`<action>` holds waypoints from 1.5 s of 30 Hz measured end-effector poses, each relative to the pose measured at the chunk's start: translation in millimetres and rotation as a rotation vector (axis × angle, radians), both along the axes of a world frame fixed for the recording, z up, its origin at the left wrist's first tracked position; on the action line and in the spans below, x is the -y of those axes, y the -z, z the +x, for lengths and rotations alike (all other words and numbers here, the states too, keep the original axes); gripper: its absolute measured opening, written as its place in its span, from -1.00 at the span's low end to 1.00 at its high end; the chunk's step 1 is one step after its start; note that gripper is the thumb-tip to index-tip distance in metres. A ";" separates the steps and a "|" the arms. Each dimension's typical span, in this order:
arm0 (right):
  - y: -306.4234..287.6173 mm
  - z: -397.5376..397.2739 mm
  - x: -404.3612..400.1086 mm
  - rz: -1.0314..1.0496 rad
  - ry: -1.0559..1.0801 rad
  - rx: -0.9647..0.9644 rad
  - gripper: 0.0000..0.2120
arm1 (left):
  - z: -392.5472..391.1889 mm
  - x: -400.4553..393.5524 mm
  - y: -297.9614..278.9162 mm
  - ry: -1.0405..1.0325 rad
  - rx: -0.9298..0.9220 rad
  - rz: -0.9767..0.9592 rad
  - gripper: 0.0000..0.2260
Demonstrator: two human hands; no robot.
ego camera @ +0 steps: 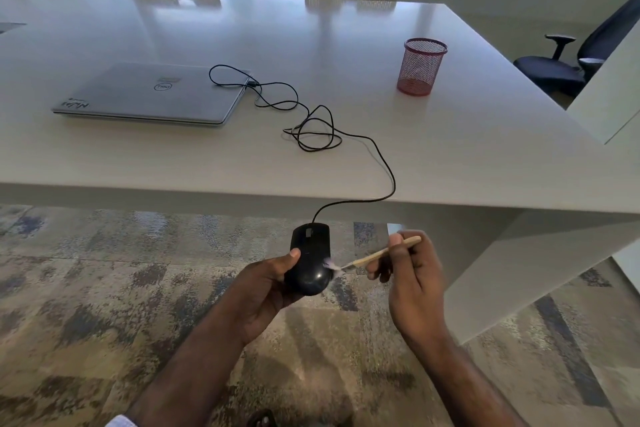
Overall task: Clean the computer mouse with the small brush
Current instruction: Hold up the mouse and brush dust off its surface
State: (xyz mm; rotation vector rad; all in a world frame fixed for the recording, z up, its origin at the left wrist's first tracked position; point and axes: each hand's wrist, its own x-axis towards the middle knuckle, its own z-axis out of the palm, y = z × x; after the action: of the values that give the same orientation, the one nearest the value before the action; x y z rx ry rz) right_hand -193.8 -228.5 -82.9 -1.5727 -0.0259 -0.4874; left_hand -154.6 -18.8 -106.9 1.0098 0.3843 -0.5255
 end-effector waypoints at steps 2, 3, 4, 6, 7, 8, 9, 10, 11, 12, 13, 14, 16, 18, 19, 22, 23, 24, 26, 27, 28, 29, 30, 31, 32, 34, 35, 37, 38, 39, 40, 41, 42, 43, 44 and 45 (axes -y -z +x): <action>-2.6 2.5 2.0 0.048 0.046 0.011 -0.80 | 0.3 -0.9 1.0 0.012 0.006 -0.003 -0.60; -3.6 4.1 2.5 0.058 0.074 0.025 -0.79 | 0.6 -0.9 1.3 0.015 0.011 0.002 -0.60; -4.0 5.1 2.6 0.057 0.093 0.040 -0.78 | 0.4 -0.5 0.4 0.012 0.013 0.012 -0.59; -2.5 5.2 1.2 0.026 0.098 0.055 -0.76 | 0.8 0.8 -0.7 0.003 0.012 0.039 -0.58; -0.3 4.0 0.1 -0.003 0.082 0.052 -0.77 | 1.2 1.4 -0.9 0.002 0.011 0.049 -0.58; 2.7 2.6 -1.1 -0.037 0.059 0.043 -0.77 | 1.8 1.9 -1.4 -0.001 0.005 0.052 -0.59; 6.1 1.1 -2.1 -0.071 0.038 0.034 -0.77 | 3.4 1.4 -0.1 -0.008 0.004 0.054 -0.59; 9.4 -0.3 -3.2 -0.101 0.024 0.025 -0.76 | 5.0 1.3 0.5 -0.016 0.003 0.055 -0.60; 11.8 -1.5 -3.5 -0.122 0.015 0.018 -0.75 | 6.7 0.5 1.8 -0.023 0.006 0.055 -0.62; 13.4 -2.6 -4.0 -0.131 0.009 0.015 -0.74 | 7.6 0.0 2.7 -0.028 0.009 0.052 -0.66; 13.8 -3.6 -4.2 -0.129 0.004 0.017 -0.72 | 8.3 -0.4 3.8 -0.032 0.014 0.050 -0.73; 13.0 -4.4 -4.2 -0.119 0.000 0.022 -0.72 | 8.4 -0.7 3.6 -0.033 0.019 0.051 -0.78; 8.6 -4.7 -4.1 -0.086 0.010 0.039 -0.73 | 9.5 -1.0 2.8 -0.028 0.024 0.065 -0.81; 2.6 -2.5 -3.2 -0.044 0.050 0.064 -0.79 | 9.5 -0.3 1.9 -0.022 0.028 0.059 -0.82; 0.5 -1.0 -2.6 -0.026 0.070 0.077 -0.81 | 10.0 -0.2 2.8 -0.022 0.027 0.051 -0.78; -0.2 0.7 -2.7 -0.026 0.083 0.067 -0.84 | 10.2 2.0 3.8 -0.031 0.018 0.054 -0.79; 1.7 -0.1 -3.3 -0.038 0.068 0.053 -0.83 | 10.8 2.5 3.9 -0.035 0.014 0.048 -0.81; 4.1 -1.4 -3.9 -0.050 0.049 0.039 -0.82 | 11.3 2.9 3.0 -0.040 0.007 0.041 -0.82; 8.4 -4.2 -5.3 -0.051 0.021 0.025 -0.82 | 12.1 3.3 0.8 -0.045 0.011 0.040 -0.82; 9.2 -5.3 -5.7 -0.040 0.016 0.024 -0.81 | 12.8 3.4 0.3 -0.044 0.015 0.046 -0.79; 8.9 -5.8 -5.8 -0.030 0.016 0.023 -0.81 | 12.9 3.7 -0.8 -0.045 0.021 0.051 -0.77; 7.5 -5.6 -5.6 -0.017 0.021 0.021 -0.81 | 13.2 3.6 -1.3 -0.044 0.026 0.058 -0.76; 5.3 -5.0 -4.9 0.004 0.027 0.023 -0.81 | 13.1 3.3 -2.2 -0.046 0.029 0.066 -0.77; 3.5 -3.5 -3.8 0.037 0.037 0.027 -0.81 | 13.3 2.7 -1.8 -0.046 0.030 0.071 -0.78; 2.2 -1.7 -2.2 0.078 0.051 0.028 -0.80 | 13.3 2.3 -2.3 -0.041 0.030 0.073 -0.80; 1.8 2.3 0.7 0.149 0.076 0.009 -0.78 | 13.0 2.3 -3.6 -0.028 0.029 0.066 -0.83; 2.8 3.4 1.4 0.165 0.079 -0.001 -0.79 | 12.7 2.8 -4.0 -0.023 0.028 0.057 -0.84; 5.7 3.1 1.2 0.157 0.063 -0.014 -0.77 | 12.0 4.1 -5.5 -0.015 0.033 0.036 -0.84; 7.3 2.0 0.8 0.137 0.046 -0.023 -0.77 | 12.0 4.7 -6.3 -0.016 0.036 0.035 -0.82; 8.6 0.4 0.3 0.110 0.028 -0.033 -0.78 | 12.3 5.0 -6.4 -0.018 0.038 0.045 -0.81; 9.4 -1.1 -0.2 0.085 0.009 -0.043 -0.80 | 12.6 4.7 -6.6 -0.020 0.039 0.056 -0.79; 10.3 -2.3 -0.4 0.066 -0.005 -0.051 -0.81 | 12.7 4.5 -6.6 -0.023 0.040 0.067 -0.78; 11.0 -3.2 -0.3 0.056 -0.015 -0.056 -0.80 | 12.9 4.2 -6.6 -0.028 0.039 0.074 -0.78; 11.1 -3.6 -0.4 0.056 -0.020 -0.057 -0.80 | 13.2 3.8 -6.5 -0.031 0.037 0.078 -0.78; 10.3 -3.9 -0.5 0.064 -0.017 -0.053 -0.80 | 13.4 3.8 -6.6 -0.031 0.036 0.080 -0.79; 8.8 -3.8 -0.7 0.079 -0.005 -0.044 -0.80 | 13.4 4.2 -6.7 -0.029 0.035 0.079 -0.79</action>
State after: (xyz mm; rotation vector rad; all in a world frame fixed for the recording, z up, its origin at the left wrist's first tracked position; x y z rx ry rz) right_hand -197.6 -227.8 -91.7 -1.5052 0.0227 -0.4452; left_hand -141.2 -23.0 -100.2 1.0868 0.3901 -0.4686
